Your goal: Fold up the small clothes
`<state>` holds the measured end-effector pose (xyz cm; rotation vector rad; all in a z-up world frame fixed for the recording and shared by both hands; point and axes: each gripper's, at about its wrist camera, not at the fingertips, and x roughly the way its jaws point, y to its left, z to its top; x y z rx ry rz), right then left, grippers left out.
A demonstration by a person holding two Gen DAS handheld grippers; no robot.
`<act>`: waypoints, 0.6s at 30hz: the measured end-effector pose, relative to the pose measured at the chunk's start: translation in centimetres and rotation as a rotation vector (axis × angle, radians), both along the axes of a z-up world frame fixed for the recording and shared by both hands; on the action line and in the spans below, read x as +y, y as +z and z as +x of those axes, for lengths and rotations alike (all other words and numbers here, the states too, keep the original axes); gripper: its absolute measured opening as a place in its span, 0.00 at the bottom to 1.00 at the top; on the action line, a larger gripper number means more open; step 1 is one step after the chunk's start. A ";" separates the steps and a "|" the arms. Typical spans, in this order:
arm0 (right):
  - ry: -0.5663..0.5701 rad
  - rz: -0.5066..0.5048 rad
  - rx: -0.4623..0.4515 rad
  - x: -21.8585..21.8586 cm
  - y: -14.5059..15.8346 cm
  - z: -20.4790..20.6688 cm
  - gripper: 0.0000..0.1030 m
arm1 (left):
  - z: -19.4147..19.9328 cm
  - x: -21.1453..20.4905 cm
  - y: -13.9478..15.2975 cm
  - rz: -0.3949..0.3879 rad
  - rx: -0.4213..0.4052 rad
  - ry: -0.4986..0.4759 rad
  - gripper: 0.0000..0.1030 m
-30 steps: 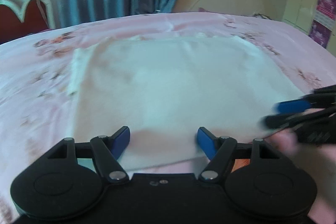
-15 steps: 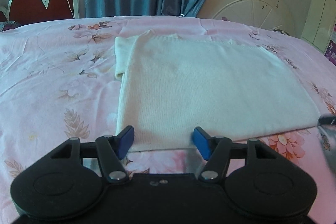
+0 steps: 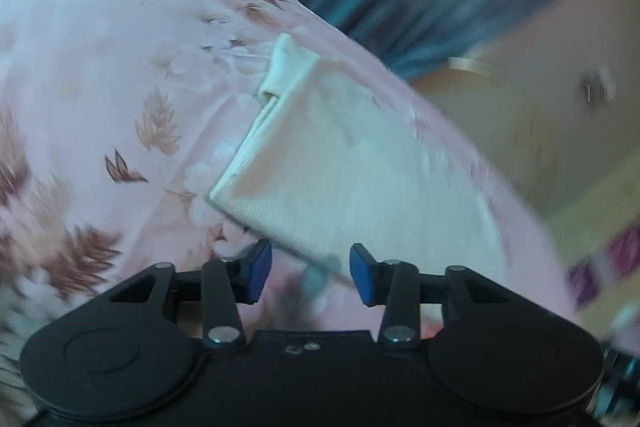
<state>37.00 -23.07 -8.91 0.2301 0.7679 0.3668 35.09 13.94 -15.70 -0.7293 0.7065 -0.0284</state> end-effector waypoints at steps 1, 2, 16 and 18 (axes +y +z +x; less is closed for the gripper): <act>0.008 0.017 0.002 0.8 0.2 0.9 0.00 | 0.2 0.2 -0.5 -0.041 -0.017 0.031 0.37; 0.014 0.026 0.001 1.5 0.3 1.6 0.00 | 0.4 0.4 -1.0 -0.077 -0.031 0.063 0.36; 0.048 0.069 0.048 9.6 -2.9 10.5 0.00 | 2.8 1.5 -2.5 -0.184 -0.098 0.184 0.09; 0.046 0.075 0.056 9.9 -3.3 10.9 0.00 | 2.2 1.5 -2.0 -0.154 -0.100 0.227 0.24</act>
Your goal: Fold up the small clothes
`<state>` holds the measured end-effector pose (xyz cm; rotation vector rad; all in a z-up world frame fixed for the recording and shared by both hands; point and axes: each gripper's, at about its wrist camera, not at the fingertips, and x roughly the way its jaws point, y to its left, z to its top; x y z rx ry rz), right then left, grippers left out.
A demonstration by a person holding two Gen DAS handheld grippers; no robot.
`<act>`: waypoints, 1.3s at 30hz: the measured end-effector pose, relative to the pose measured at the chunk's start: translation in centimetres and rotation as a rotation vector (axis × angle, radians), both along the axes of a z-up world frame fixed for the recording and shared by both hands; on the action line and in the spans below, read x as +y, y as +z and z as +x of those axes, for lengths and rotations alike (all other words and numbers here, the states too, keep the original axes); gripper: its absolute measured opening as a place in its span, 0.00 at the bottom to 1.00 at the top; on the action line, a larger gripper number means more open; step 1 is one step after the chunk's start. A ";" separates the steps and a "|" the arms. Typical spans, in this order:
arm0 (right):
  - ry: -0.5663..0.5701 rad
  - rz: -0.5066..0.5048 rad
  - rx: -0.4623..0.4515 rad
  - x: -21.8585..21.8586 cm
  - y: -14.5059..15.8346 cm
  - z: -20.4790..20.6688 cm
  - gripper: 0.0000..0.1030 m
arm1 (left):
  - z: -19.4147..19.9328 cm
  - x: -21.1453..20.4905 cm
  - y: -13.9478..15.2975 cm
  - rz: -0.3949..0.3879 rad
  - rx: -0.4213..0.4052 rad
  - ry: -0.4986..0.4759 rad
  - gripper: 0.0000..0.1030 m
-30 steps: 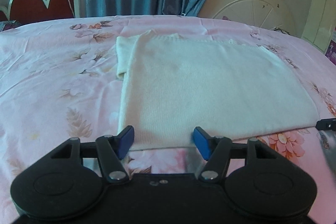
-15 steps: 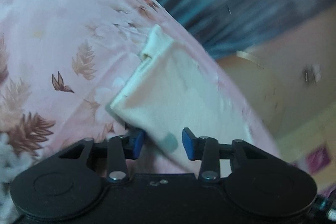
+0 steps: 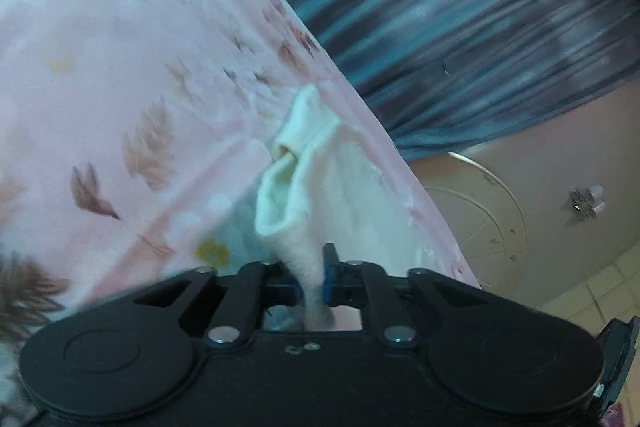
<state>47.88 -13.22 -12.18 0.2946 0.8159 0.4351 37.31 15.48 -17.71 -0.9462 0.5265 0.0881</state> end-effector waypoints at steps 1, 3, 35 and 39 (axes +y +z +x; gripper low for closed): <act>0.005 0.003 0.008 0.1 -0.4 0.3 0.00 | -0.1 0.2 0.0 0.001 0.010 0.027 0.27; 0.011 -0.043 0.049 0.7 -1.5 1.0 0.00 | 0.5 0.6 -0.2 -0.005 0.019 0.026 0.22; -0.213 0.270 -0.003 -26.2 3.1 -2.9 0.52 | 4.4 -24.0 11.3 0.529 -0.016 -0.708 0.39; -0.106 0.297 0.025 -23.7 2.6 -2.0 0.51 | 7.2 -19.1 10.6 0.576 0.037 -0.569 0.38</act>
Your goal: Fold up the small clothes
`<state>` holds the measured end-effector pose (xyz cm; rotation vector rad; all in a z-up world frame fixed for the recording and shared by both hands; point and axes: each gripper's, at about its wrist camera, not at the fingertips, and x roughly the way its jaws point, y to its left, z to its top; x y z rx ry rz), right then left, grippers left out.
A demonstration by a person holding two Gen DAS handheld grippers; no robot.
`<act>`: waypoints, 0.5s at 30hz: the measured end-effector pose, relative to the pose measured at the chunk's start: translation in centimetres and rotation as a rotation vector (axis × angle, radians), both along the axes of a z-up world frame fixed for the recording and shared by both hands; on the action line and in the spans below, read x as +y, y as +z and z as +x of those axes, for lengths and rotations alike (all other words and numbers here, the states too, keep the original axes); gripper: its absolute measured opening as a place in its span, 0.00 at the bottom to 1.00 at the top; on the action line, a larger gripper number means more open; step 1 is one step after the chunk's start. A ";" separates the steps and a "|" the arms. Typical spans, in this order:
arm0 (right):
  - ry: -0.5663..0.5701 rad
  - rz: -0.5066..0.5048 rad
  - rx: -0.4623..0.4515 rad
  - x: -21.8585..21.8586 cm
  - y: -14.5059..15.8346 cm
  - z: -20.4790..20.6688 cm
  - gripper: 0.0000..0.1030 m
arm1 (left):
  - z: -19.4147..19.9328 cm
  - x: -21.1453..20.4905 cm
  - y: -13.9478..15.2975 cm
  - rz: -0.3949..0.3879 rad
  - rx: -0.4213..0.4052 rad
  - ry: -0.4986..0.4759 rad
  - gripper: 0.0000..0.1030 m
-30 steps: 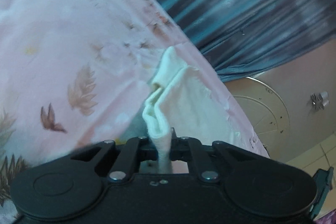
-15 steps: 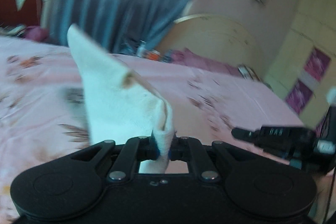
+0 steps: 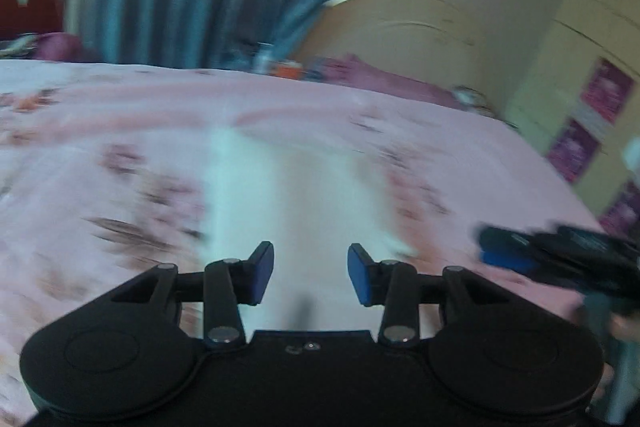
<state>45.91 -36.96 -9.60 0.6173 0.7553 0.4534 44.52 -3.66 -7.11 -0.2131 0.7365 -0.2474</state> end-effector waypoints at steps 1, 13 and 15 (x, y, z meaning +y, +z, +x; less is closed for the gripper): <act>0.026 -0.013 0.011 1.0 -0.3 0.4 0.51 | 0.6 1.0 -0.6 0.003 0.015 0.022 0.37; 0.074 -0.049 0.134 5.6 -4.0 3.7 0.47 | 4.2 3.6 -5.6 -0.008 0.158 0.000 0.29; 0.065 -0.052 0.133 5.8 -4.0 3.7 0.47 | 4.2 3.8 -6.0 -0.020 0.162 -0.009 0.29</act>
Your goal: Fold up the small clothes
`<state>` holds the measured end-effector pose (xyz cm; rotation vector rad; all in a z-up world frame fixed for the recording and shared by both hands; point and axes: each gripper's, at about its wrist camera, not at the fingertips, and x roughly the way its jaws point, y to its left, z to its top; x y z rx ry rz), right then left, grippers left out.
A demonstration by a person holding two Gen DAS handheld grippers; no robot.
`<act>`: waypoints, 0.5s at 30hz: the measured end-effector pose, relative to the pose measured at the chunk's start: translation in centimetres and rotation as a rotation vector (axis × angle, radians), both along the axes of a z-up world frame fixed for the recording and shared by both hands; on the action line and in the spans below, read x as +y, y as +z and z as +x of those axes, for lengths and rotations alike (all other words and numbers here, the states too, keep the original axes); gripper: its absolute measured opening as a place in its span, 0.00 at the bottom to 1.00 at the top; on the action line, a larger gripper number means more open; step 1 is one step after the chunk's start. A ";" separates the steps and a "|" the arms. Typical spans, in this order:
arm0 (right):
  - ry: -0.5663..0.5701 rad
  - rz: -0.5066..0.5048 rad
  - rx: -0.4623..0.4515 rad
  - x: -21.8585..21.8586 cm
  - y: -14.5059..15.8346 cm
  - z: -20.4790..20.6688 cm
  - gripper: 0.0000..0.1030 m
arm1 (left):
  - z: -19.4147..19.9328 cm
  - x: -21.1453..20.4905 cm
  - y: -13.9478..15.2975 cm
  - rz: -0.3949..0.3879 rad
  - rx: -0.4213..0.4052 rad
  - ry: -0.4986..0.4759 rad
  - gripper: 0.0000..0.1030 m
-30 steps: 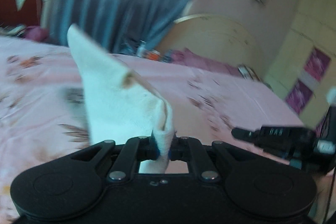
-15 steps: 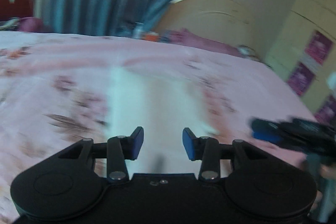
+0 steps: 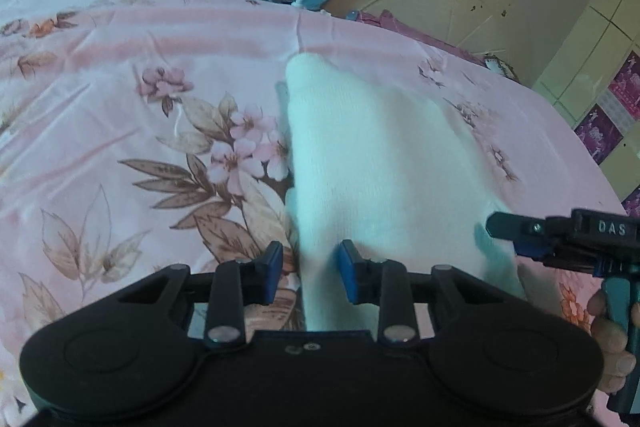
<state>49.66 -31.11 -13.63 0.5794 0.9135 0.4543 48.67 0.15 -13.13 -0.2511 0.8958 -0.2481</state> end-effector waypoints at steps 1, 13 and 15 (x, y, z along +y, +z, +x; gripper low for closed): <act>0.000 -0.001 -0.005 0.2 0.1 0.1 0.47 | 0.0 0.1 -0.1 -0.004 0.001 -0.005 0.29; 0.053 -0.110 -0.018 2.8 0.3 1.1 0.12 | 1.2 0.4 -0.2 -0.053 -0.001 -0.084 0.28; 0.068 -0.136 -0.029 3.0 0.6 1.1 0.10 | 1.1 0.3 0.2 -0.068 -0.010 -0.092 0.27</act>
